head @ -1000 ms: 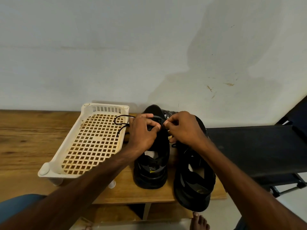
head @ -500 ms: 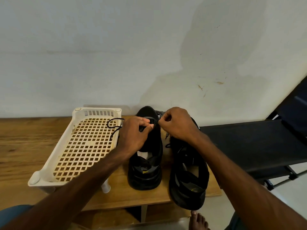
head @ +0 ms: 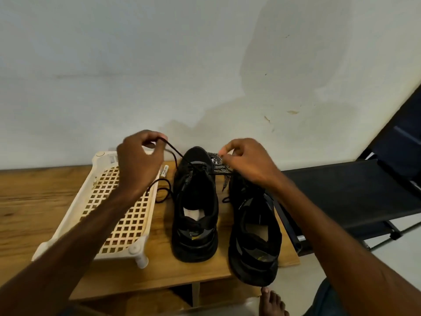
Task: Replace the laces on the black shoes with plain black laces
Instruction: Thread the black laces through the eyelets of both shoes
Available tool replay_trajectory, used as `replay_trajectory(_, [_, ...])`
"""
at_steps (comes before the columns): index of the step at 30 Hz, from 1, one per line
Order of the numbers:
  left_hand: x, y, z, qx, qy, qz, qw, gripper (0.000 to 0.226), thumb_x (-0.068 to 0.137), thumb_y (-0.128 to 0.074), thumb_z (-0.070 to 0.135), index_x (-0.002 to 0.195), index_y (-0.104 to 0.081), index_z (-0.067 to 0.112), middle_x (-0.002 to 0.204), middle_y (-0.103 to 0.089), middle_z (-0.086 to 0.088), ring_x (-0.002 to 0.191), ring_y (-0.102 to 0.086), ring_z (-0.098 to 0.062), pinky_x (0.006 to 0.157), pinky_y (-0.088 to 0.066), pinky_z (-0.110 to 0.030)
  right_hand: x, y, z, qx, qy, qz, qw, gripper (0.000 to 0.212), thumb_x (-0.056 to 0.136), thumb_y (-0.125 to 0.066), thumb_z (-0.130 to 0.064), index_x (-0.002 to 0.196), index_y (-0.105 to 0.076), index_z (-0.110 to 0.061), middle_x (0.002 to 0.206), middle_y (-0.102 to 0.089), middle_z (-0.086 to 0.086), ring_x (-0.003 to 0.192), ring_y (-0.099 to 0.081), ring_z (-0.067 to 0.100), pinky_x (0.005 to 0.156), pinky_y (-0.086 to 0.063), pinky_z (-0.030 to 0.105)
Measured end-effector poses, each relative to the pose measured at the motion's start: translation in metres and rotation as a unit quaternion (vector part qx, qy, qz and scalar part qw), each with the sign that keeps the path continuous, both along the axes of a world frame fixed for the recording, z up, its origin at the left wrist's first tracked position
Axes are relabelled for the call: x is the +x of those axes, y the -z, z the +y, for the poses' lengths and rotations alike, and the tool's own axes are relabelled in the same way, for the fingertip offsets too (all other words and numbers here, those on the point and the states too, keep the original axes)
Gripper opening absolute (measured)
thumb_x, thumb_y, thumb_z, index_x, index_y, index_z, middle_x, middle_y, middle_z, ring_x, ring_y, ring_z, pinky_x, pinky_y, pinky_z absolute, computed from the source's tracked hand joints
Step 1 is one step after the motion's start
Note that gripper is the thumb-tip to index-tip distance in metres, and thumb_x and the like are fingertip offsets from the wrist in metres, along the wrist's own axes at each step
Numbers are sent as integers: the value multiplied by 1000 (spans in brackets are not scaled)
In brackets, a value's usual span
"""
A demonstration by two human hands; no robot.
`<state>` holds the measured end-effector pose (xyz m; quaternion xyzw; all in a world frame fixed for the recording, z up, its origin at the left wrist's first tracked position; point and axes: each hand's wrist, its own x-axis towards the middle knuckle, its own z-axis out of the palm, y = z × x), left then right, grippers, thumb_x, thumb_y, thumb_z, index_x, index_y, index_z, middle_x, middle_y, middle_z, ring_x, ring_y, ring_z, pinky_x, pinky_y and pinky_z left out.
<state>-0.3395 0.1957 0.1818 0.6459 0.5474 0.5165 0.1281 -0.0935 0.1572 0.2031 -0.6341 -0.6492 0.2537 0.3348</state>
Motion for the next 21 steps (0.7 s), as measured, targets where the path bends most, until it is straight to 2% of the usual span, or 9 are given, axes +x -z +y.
replay_trajectory(3, [-22,-3,11,-23,-40,-54,997,22,95,-70,34,104,-79,17,93,-74,7,85,-68,-1,77,-44,-6,-13,12,-3,-41,-99,-212,971,12,91,-73,-23,100,-82,-23,67,-60,-24,61,-56,-9,67,-45,14])
replay_trajectory(8, [-25,11,18,-99,12,-56,993,27,96,-68,41,94,-79,16,85,-77,6,71,-70,-4,77,-56,-28,-11,2,-4,30,-64,-137,988,10,94,-72,-23,99,-81,-21,88,-69,-20,80,-60,-8,73,-41,10])
replay_trajectory(11, [-12,17,17,-97,71,7,993,13,94,-72,30,90,-79,20,80,-76,11,65,-68,2,76,-57,-28,-6,-9,-5,35,-28,108,993,13,98,-65,-23,100,-78,-20,102,-77,-11,100,-69,4,92,-52,25])
replay_trajectory(12, [-8,20,17,-100,84,52,990,8,91,-74,28,90,-80,22,81,-76,13,67,-67,3,77,-58,-28,-5,-14,-6,9,-31,263,964,15,101,-60,-20,102,-74,-16,109,-77,-3,106,-71,12,97,-54,34])
replay_trajectory(14, [-3,27,15,-118,99,159,975,5,88,-76,31,90,-79,27,84,-75,14,71,-65,2,77,-57,-30,-3,-21,-9,-42,-61,560,825,13,101,-53,-16,102,-65,-12,113,-76,10,99,-74,22,91,-58,39])
replay_trajectory(15, [-1,30,14,-129,104,191,968,7,88,-76,33,91,-79,28,87,-75,13,72,-64,1,76,-56,-30,-2,-23,-10,-56,-66,629,772,10,100,-53,-16,101,-62,-13,108,-75,11,87,-73,20,81,-60,35])
replay_trajectory(16, [0,31,14,-136,109,202,964,8,88,-77,34,92,-79,27,88,-75,11,72,-64,0,75,-55,-29,-2,-22,-11,-65,-64,629,772,9,100,-54,-16,101,-62,-13,102,-74,8,75,-68,16,68,-58,29])
replay_trajectory(19, [0,24,14,-129,114,165,971,9,86,-79,31,91,-80,24,82,-74,12,73,-68,-1,73,-55,-25,-7,-9,-13,-41,-26,296,954,15,100,-61,-18,98,-74,-10,96,-77,0,65,-60,2,55,-45,18])
replay_trajectory(21, [0,16,11,-106,128,94,982,7,84,-81,28,89,-80,23,78,-75,13,67,-69,0,68,-57,-19,-13,5,-11,-6,-16,-21,1000,13,97,-68,-18,100,-80,-15,100,-77,-5,78,-64,-3,70,-47,16])
